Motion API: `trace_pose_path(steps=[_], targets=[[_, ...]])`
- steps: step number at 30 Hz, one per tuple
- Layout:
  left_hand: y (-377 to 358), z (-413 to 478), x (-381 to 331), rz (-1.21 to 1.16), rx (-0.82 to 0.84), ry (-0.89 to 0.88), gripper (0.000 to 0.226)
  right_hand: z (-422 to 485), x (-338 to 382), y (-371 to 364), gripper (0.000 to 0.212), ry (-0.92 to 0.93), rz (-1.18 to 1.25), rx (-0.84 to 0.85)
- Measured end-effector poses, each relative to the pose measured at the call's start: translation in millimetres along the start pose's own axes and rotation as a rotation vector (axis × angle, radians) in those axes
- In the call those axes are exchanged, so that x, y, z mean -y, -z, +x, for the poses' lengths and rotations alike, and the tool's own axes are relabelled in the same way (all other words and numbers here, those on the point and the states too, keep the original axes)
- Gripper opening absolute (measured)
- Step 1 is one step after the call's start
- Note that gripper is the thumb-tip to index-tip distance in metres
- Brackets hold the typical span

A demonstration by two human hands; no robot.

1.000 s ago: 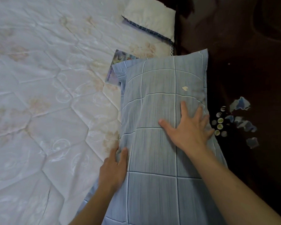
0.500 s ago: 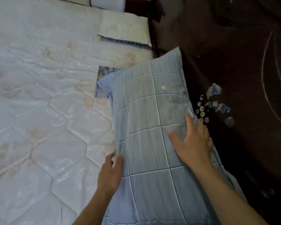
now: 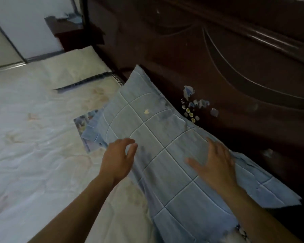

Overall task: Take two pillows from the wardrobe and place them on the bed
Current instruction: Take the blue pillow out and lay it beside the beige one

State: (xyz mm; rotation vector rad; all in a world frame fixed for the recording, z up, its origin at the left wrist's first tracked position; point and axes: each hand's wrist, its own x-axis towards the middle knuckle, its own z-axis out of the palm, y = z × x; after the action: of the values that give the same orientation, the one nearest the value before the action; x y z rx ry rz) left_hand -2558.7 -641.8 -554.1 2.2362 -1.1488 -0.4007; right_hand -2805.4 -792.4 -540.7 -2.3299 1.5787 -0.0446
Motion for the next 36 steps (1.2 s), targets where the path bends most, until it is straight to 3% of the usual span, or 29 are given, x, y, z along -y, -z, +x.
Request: trace_pose_path(steps=[3, 7, 10, 14, 16, 21, 24, 29, 36], targets=[[16, 46, 0, 0.162, 0.012, -0.227, 0.026, -2, -1, -4, 0.092, -0.040, -0.006, -0.030], [14, 125, -18, 0.275, -0.021, -0.358, 0.024, 2, -4, -9, 0.061, -0.060, -0.088, -0.110], [2, 183, -35, 0.393, -0.001, -0.396, 0.042, 8, -7, -13, 0.037, -0.084, 0.002, -0.202], [-23, 236, -59, 0.756, 0.172, -0.572, 0.077, 11, -8, -22, 0.024, -0.137, 0.086, -0.302], [-39, 246, -59, 0.845, 0.281, -0.626, 0.071, 13, -8, -26, 0.017, -0.139, 0.086, -0.331], [-63, 242, -47, 0.728, 0.259, -0.562, 0.044, 16, -7, -37, 0.003, -0.189, 0.104, -0.355], [-73, 230, -52, 0.660, 0.186, -0.606, 0.024, 6, -9, -48, 0.010, -0.280, 0.124, -0.327], [-83, 223, -69, 0.448, 0.051, -0.730, 0.019, -9, -21, -50, 0.010, -0.329, 0.152, -0.384], [-85, 209, -42, 0.284, 0.041, -0.590, 0.017, -2, -18, -45, 0.010, -0.266, 0.245, -0.431]])
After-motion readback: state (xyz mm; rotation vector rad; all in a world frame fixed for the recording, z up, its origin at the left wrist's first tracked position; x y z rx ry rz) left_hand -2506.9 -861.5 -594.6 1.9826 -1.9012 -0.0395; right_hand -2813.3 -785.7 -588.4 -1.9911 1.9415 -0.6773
